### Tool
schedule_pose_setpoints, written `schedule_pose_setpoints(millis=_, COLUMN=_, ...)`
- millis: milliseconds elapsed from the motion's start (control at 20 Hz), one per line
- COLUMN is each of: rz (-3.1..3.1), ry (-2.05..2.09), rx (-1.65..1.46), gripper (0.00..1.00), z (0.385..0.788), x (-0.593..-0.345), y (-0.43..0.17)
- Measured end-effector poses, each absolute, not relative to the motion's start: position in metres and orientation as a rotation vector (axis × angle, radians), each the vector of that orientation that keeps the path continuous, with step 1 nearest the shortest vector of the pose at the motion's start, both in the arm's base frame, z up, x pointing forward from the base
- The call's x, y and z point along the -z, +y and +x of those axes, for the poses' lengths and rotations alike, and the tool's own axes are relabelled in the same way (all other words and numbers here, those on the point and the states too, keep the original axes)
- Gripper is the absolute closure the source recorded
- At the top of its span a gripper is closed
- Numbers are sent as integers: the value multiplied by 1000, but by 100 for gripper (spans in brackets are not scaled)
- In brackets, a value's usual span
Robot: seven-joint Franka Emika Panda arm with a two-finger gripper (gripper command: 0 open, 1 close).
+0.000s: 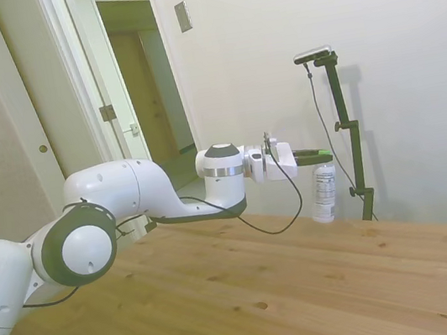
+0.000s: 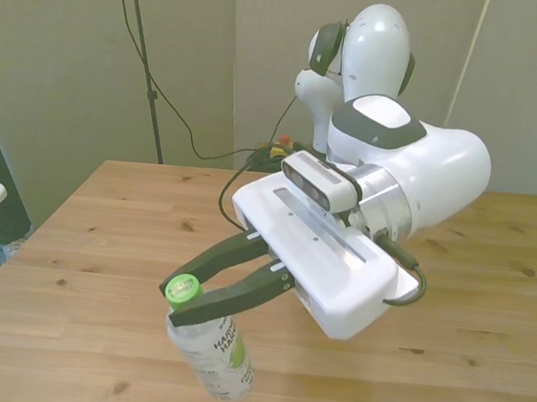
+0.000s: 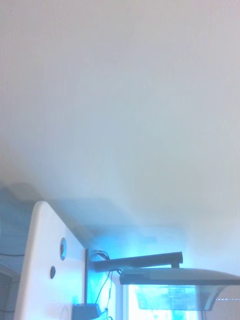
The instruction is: Stand the water bottle
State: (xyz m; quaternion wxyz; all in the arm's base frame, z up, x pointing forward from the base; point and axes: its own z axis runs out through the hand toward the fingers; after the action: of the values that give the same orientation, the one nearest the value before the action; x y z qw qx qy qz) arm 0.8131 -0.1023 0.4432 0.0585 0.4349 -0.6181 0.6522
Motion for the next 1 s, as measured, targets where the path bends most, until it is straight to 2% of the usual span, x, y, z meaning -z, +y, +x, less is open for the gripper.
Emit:
schedule_pose_setpoints(millis=150, rz=1333, ry=-1838, rx=-1991, gripper=100, z=817, x=-427, y=-95)
schedule_pose_setpoints(millis=650, rz=1366, ry=-1800, rx=-1959, gripper=100, z=816, x=-399, y=-91)
schedule_pose_setpoints(millis=700, rz=1367, ry=-1799, rx=-1957, gripper=0, z=816, x=-398, y=-91)
schedule_pose_setpoints(millis=1000, rz=1374, ry=-1807, rx=-1941, gripper=0, z=813, x=-397, y=-93)
